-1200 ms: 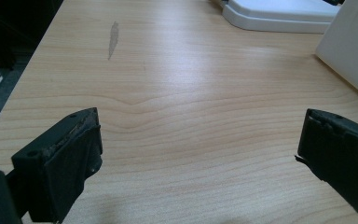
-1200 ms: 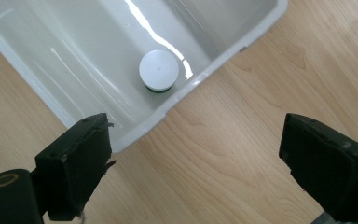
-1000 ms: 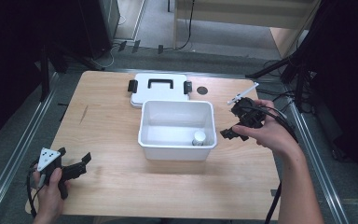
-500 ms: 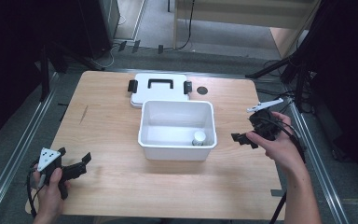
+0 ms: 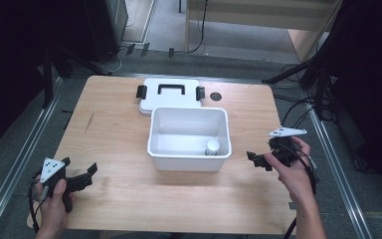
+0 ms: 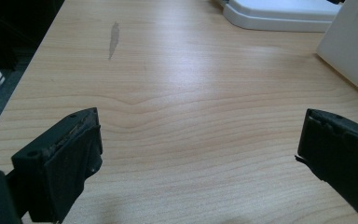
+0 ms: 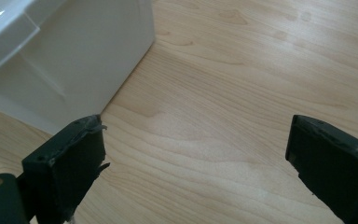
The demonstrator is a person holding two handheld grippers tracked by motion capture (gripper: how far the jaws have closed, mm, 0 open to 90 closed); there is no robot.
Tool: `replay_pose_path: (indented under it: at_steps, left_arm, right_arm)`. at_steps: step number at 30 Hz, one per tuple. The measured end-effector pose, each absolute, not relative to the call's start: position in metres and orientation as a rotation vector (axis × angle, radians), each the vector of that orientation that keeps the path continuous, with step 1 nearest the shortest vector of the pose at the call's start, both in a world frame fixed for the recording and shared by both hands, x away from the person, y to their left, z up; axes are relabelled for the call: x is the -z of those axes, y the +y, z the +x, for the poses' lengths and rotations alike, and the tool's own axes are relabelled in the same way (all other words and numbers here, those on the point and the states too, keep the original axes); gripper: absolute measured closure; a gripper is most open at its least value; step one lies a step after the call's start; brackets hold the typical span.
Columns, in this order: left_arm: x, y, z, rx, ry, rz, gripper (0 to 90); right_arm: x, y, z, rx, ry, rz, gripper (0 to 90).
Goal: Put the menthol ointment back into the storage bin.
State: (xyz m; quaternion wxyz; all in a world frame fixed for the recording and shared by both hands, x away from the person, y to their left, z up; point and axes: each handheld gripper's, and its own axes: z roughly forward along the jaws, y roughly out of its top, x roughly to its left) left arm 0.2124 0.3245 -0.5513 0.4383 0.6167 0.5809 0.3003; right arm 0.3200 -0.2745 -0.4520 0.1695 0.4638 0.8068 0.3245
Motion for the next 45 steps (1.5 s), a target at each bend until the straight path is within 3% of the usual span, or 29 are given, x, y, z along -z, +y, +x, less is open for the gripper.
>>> replay_pose_path:
  at_steps: [24,45]
  left_arm:
    - [0.551,0.324,0.212,-0.747,1.446,1.533,0.2]
    - [0.551,0.325,0.212,-0.743,1.446,1.534,0.2]
  right_arm:
    - [0.513,-0.336,0.272,-1.151,1.995,1.451,2.9]
    - [0.537,-0.361,0.228,-1.163,1.847,1.481,2.9]
